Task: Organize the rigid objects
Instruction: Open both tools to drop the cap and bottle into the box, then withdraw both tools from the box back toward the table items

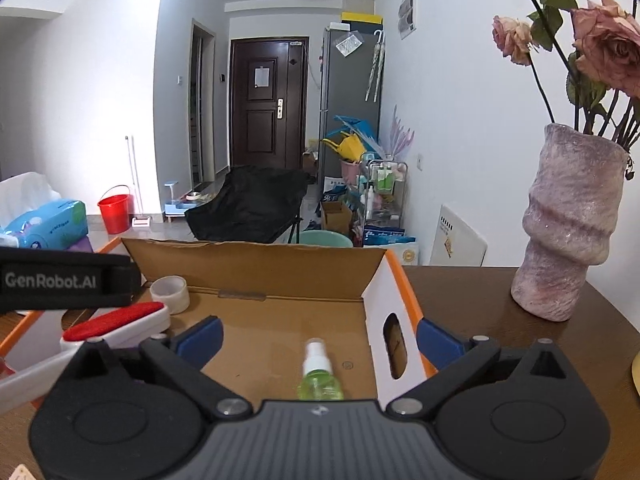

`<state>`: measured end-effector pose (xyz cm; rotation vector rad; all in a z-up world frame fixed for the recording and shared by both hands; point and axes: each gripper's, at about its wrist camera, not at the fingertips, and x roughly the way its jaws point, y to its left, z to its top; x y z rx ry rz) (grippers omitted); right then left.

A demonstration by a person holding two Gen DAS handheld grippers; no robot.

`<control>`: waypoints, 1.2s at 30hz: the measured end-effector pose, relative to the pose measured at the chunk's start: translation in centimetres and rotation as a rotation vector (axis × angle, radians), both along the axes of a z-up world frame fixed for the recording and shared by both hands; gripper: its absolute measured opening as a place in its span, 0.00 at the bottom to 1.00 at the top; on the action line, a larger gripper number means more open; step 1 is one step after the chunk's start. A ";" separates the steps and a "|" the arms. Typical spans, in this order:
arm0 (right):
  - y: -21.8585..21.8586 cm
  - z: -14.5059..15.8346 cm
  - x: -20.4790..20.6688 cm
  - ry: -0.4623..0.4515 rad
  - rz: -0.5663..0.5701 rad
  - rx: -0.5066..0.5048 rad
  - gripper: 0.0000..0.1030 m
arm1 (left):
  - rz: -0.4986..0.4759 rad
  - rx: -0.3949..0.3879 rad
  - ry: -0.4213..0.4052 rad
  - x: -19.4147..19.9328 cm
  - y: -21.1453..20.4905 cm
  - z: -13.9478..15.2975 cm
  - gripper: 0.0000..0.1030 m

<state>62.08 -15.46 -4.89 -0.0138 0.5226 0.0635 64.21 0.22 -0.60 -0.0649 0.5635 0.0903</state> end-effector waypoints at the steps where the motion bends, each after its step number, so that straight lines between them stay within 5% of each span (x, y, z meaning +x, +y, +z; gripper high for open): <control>1: 0.0 0.0 0.0 0.000 0.002 -0.003 1.00 | 0.001 0.005 -0.003 -0.1 0.0 0.0 1.00; 36: -1.6 2.1 -6.6 -0.063 0.018 0.004 1.00 | 0.001 0.001 -0.111 -8.0 -0.3 2.7 1.00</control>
